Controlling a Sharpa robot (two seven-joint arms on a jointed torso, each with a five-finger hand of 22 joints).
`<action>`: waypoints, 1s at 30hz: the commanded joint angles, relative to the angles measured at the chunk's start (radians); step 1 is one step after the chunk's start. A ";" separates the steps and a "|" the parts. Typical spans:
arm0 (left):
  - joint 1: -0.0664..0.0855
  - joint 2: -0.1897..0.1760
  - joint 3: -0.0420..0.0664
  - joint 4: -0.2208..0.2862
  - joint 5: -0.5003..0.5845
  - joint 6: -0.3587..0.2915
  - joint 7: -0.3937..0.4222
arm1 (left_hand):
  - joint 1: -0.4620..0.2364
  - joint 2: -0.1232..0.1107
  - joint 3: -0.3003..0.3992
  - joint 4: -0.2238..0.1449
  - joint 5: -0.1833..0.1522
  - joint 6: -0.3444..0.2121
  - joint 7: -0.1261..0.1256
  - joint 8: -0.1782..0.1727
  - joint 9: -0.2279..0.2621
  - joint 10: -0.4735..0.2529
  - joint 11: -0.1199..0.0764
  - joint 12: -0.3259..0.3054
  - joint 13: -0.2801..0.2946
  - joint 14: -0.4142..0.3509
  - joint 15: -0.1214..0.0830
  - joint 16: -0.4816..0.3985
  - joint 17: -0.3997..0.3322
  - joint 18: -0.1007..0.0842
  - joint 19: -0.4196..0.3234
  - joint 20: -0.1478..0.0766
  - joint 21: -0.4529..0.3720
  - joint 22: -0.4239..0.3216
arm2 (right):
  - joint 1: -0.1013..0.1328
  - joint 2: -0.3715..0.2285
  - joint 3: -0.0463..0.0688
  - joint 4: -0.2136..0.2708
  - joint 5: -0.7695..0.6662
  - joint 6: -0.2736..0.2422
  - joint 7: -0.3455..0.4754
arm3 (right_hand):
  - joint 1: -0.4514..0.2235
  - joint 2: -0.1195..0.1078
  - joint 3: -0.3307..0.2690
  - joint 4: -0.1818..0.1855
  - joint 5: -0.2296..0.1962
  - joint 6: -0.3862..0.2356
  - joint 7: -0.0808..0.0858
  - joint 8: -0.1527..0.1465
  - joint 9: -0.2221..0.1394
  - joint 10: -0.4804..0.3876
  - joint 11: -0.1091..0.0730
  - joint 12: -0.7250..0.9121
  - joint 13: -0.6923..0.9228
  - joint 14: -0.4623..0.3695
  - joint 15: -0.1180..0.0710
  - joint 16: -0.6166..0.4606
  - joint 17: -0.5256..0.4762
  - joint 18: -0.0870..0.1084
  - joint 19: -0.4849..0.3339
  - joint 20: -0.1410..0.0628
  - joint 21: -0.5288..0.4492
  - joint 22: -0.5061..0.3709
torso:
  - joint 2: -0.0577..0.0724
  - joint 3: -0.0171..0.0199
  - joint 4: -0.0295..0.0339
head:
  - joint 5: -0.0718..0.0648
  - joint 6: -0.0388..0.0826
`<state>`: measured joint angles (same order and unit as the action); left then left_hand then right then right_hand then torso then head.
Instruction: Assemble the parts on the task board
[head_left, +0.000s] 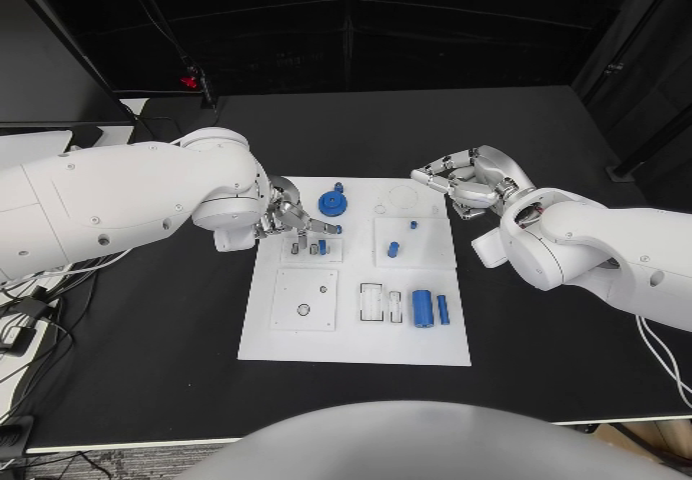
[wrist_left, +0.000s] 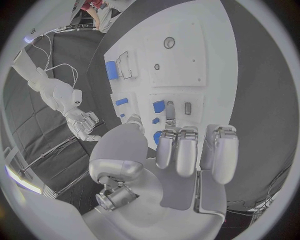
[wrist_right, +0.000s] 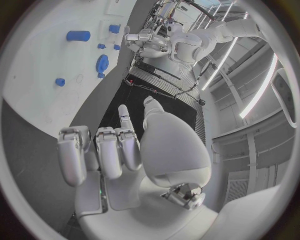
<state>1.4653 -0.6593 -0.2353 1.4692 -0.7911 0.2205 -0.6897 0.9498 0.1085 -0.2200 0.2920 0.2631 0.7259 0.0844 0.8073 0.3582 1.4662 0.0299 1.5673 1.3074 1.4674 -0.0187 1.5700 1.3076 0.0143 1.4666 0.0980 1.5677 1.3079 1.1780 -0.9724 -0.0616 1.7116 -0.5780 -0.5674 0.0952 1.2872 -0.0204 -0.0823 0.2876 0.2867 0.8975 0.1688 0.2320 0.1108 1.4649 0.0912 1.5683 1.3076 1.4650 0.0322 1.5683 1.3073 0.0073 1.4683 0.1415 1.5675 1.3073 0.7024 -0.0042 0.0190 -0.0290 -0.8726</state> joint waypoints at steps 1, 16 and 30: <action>-0.004 0.006 0.000 -0.008 0.003 0.029 -0.005 | 0.007 0.003 -0.010 0.000 -0.013 0.007 -0.001 -0.008 0.005 0.105 -0.009 0.003 0.263 0.103 -0.008 0.001 0.263 -0.014 0.104 -0.008 0.003 0.263 | 0.001 0.000 0.000 0.001 -0.003 -0.005 0.012 | 0.002 0.011 -0.005 -0.002 -0.001 -0.007 0.000 0.005 0.001 0.106 0.004 0.002 0.263 0.106 0.005 0.002 0.263 -0.007 0.102 0.006 0.003 0.263 | 0.001 0.0006 -0.0007 | 0.004 0.000; -0.016 0.033 0.000 -0.039 0.003 0.045 0.005 | 0.022 0.011 -0.012 -0.001 -0.018 0.004 0.000 -0.023 0.013 0.105 -0.009 0.003 0.263 0.103 -0.008 0.001 0.263 -0.014 0.104 -0.008 0.003 0.263 | 0.001 -0.002 0.000 0.003 -0.003 -0.005 0.010 | 0.002 0.011 -0.006 -0.002 -0.001 -0.008 0.000 0.006 0.001 0.106 0.004 0.002 0.263 0.106 0.005 0.002 0.263 -0.007 0.102 0.006 0.003 0.263 | 0.001 0.0010 -0.0005 | 0.001 0.000; -0.025 0.061 0.000 -0.067 0.003 0.069 0.016 | 0.058 0.029 -0.011 -0.001 0.013 0.005 0.002 -0.046 0.028 0.105 -0.007 0.003 0.263 0.103 -0.007 0.001 0.263 -0.014 0.104 -0.007 0.003 0.263 | 0.001 0.004 0.000 0.001 -0.003 -0.004 0.008 | 0.002 0.012 -0.007 -0.001 -0.001 -0.008 0.000 0.007 0.001 0.106 0.005 0.002 0.263 0.106 0.005 0.002 0.263 -0.007 0.102 0.006 0.003 0.263 | 0.000 0.0001 -0.0026 | 0.000 0.000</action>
<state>1.4403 -0.6002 -0.2351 1.4041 -0.7901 0.2635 -0.6857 0.9996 0.1380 -0.2261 0.2929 0.2714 0.7257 0.0845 0.7638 0.3854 1.4663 0.0300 1.5674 1.3073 1.4674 -0.0186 1.5700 1.3075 0.0143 1.4666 0.0980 1.5676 1.3077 1.1778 -0.9702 -0.0616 1.7117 -0.5785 -0.5689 0.0966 1.2909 -0.0167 -0.0835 0.2864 0.2868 0.8959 0.1686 0.2320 0.1105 1.4649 0.0912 1.5683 1.3076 1.4650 0.0322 1.5683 1.3073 0.0073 1.4683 0.1415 1.5675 1.3073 0.7027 -0.0036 0.0183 -0.0304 -0.8726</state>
